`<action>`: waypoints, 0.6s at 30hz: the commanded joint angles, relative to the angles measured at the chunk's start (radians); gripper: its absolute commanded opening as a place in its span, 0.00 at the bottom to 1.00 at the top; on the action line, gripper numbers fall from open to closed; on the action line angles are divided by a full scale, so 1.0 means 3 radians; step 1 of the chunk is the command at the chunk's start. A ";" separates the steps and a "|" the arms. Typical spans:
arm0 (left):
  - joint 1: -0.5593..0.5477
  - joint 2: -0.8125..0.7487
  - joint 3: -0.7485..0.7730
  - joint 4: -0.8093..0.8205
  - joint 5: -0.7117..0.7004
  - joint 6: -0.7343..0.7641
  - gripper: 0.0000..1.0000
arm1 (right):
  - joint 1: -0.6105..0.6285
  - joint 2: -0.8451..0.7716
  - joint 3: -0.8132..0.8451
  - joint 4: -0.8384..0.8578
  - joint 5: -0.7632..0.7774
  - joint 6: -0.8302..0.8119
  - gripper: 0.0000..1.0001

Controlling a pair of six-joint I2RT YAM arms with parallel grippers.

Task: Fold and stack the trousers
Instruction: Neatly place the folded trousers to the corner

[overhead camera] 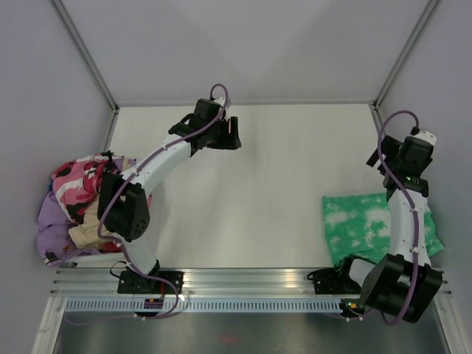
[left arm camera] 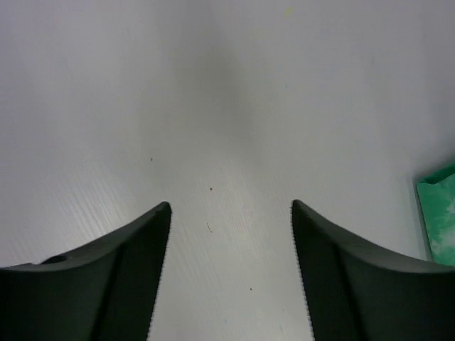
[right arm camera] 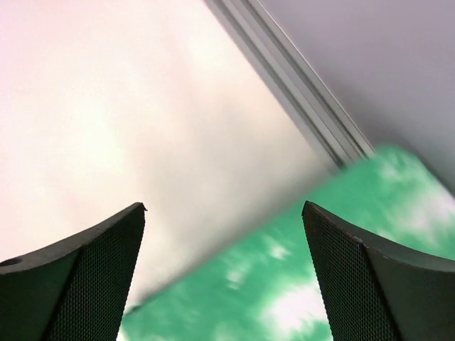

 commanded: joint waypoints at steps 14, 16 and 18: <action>0.0156 -0.0666 0.0868 0.0094 -0.0680 -0.0243 1.00 | 0.0392 0.0999 0.1830 0.2273 -0.2615 0.1293 0.98; 0.0156 -0.0671 0.0766 0.0027 -0.0579 -0.0616 1.00 | 0.0402 0.1245 0.1973 0.2137 -0.2431 0.1468 0.98; 0.0156 -0.0681 0.0644 -0.0013 -0.0425 -0.0836 1.00 | 0.0423 0.1479 0.2258 0.1718 -0.2456 0.1392 0.98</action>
